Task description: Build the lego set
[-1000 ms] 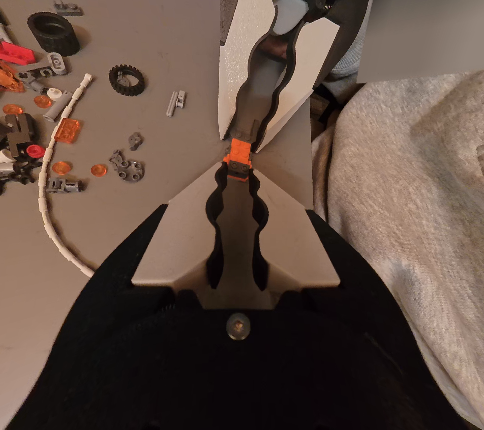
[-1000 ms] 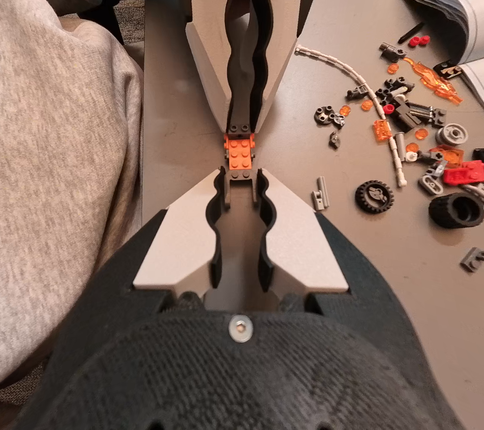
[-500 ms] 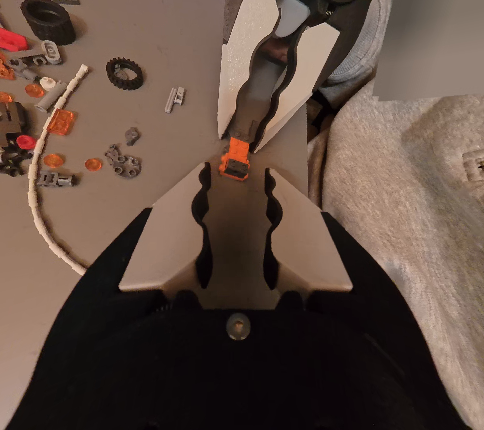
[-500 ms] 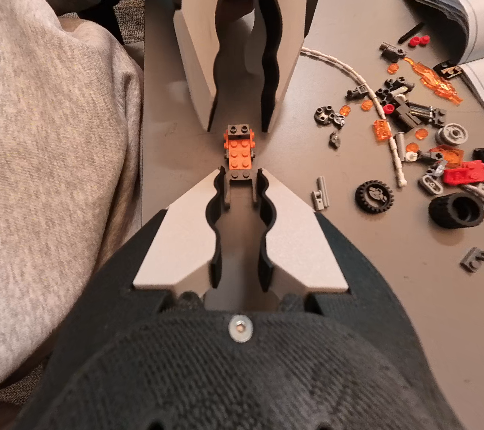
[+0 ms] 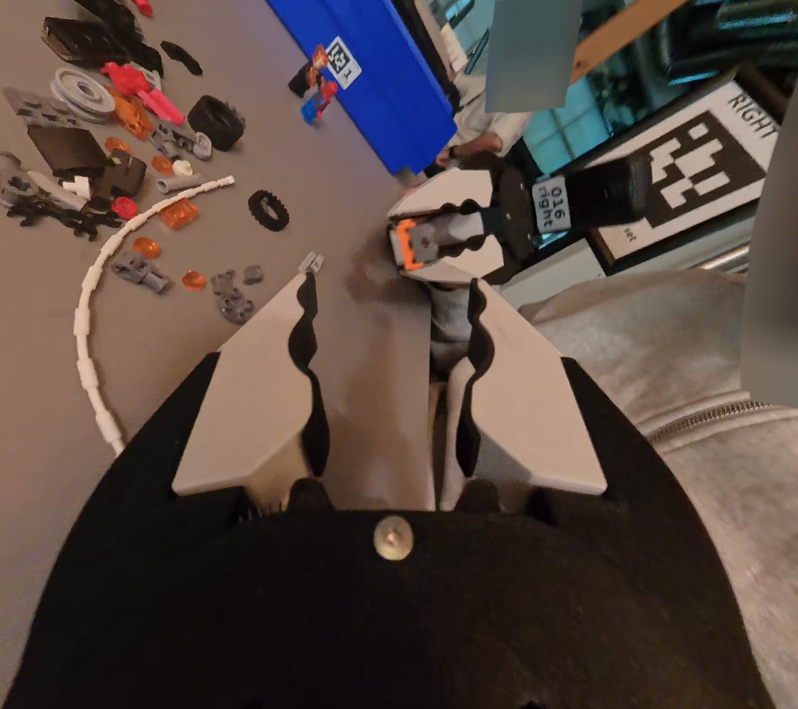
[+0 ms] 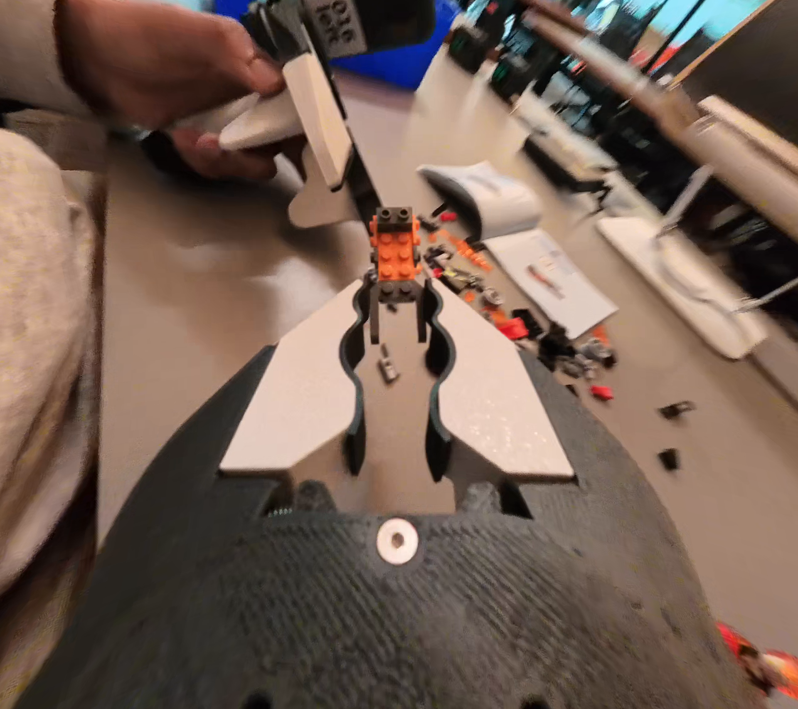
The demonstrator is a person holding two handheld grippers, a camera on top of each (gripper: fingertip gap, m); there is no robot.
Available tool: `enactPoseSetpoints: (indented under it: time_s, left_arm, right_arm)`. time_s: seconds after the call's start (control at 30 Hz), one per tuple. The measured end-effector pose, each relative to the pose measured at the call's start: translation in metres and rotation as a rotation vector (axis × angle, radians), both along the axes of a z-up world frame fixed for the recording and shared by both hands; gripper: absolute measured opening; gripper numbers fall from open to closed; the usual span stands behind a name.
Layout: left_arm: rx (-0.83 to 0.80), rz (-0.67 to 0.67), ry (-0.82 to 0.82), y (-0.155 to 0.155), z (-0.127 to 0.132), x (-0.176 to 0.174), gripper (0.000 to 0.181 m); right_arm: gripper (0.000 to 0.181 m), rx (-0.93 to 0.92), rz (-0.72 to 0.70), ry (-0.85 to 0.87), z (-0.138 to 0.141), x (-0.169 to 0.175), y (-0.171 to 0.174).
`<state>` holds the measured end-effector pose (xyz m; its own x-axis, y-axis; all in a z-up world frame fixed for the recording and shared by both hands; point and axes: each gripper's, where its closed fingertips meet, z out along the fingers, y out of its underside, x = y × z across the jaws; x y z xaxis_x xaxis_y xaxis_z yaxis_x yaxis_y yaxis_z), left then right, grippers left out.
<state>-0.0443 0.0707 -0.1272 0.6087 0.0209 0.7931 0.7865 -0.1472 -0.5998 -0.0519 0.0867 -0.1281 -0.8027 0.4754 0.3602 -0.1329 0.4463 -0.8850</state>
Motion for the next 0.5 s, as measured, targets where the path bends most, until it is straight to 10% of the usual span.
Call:
enactPoseSetpoints:
  time_s: [0.5]
  left_arm:
    - [0.155,0.125,0.139,0.022,0.032,-0.006,0.025]
  right_arm:
    - [0.023,0.150,-0.133,0.365,0.017,-0.008,-0.002]
